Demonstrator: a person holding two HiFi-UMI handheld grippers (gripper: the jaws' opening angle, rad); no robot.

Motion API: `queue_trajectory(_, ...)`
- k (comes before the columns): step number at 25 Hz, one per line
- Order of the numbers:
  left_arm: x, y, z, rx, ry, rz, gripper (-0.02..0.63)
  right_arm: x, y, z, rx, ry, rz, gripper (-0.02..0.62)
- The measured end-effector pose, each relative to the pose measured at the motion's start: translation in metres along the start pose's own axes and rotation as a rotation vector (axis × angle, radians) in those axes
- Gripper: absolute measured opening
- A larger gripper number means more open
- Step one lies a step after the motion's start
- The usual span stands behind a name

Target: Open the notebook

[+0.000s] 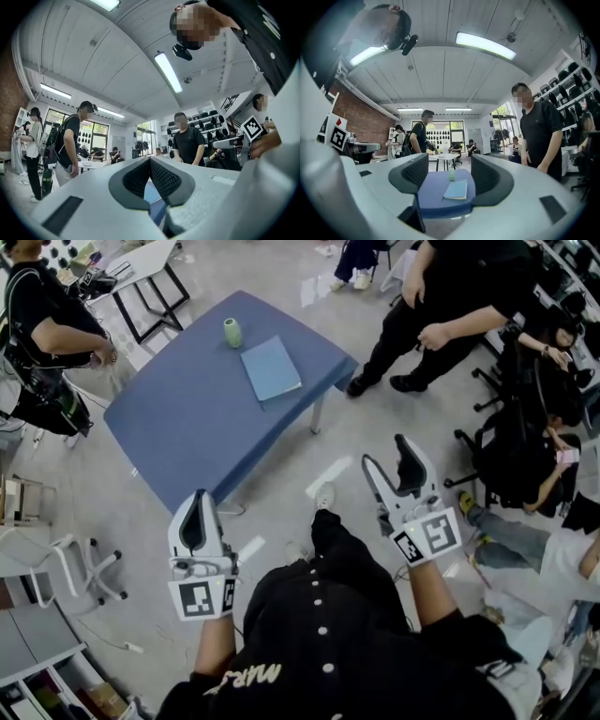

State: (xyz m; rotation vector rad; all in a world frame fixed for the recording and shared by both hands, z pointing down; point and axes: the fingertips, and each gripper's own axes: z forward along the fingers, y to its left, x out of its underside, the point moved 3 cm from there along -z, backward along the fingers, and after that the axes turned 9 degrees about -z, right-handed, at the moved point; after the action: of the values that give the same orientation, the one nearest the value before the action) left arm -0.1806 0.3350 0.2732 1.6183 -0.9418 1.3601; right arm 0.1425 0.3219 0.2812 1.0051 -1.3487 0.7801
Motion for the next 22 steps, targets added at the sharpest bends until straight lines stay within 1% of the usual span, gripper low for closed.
queue_trajectory(4, 0.004, 0.006, 0.030, -0.005, 0.002, 0.014, 0.003, 0.010, -0.016, 0.027, -0.013, -0.002, 0.010, 0.270)
queue_trajectory(9, 0.011, 0.015, 0.086, -0.034, 0.009, 0.009, 0.003, 0.021, -0.045, 0.081, -0.054, -0.007, 0.008, 0.268)
queue_trajectory(16, 0.014, 0.021, 0.161, -0.048, -0.003, 0.024, 0.003, 0.033, -0.084, 0.145, -0.102, -0.015, 0.016, 0.268)
queue_trajectory(18, 0.015, 0.026, 0.188, -0.059, -0.003, 0.032, 0.003, 0.038, -0.094, 0.170, -0.125, -0.017, 0.020, 0.268)
queue_trajectory(22, 0.010, 0.033, 0.236, -0.091, -0.007, 0.035, 0.003, 0.034, -0.116, 0.222, -0.168, -0.037, 0.030, 0.270)
